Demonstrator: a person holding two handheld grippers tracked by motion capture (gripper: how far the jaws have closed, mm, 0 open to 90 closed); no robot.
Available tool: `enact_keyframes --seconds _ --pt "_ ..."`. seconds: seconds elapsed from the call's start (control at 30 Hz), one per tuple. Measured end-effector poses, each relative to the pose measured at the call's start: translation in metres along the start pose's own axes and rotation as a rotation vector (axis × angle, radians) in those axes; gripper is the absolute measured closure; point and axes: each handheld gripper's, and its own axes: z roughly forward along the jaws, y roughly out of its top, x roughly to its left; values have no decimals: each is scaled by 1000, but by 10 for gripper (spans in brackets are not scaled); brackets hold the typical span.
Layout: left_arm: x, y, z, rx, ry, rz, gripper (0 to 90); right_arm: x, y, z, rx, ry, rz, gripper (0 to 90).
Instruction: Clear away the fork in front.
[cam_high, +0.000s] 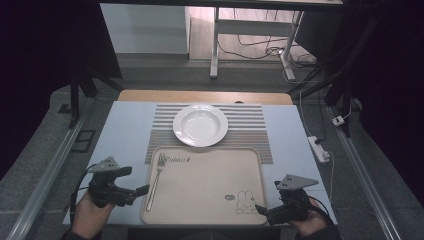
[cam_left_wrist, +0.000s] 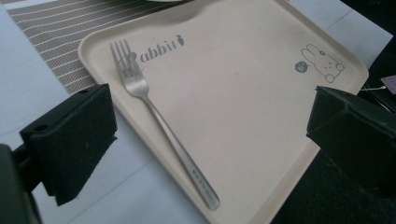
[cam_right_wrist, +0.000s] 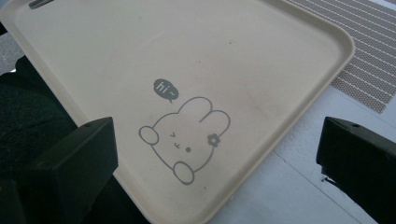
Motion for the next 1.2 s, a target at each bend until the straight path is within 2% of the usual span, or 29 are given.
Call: enact_keyframes --seconds 0.27,0.57,0.77,0.93,1.13,1.2 --pt "2 -16 -24 -42 19 -15 3 -5 -8 -8 -11 -19 48 0" --pt "8 -36 -38 -47 42 -52 0 -10 -17 -18 -19 -30 112 0" --pt "8 -43 -42 -26 56 -57 0 -12 -21 -24 -28 -38 140 0" --pt "7 -47 -43 5 77 -36 0 -11 -23 -28 -27 -43 153 0" --pt "4 -48 -41 74 109 -27 0 -10 -25 -30 -17 -47 160 0" --pt "4 -47 -40 80 113 -31 0 -11 -25 -30 -17 -47 164 0"
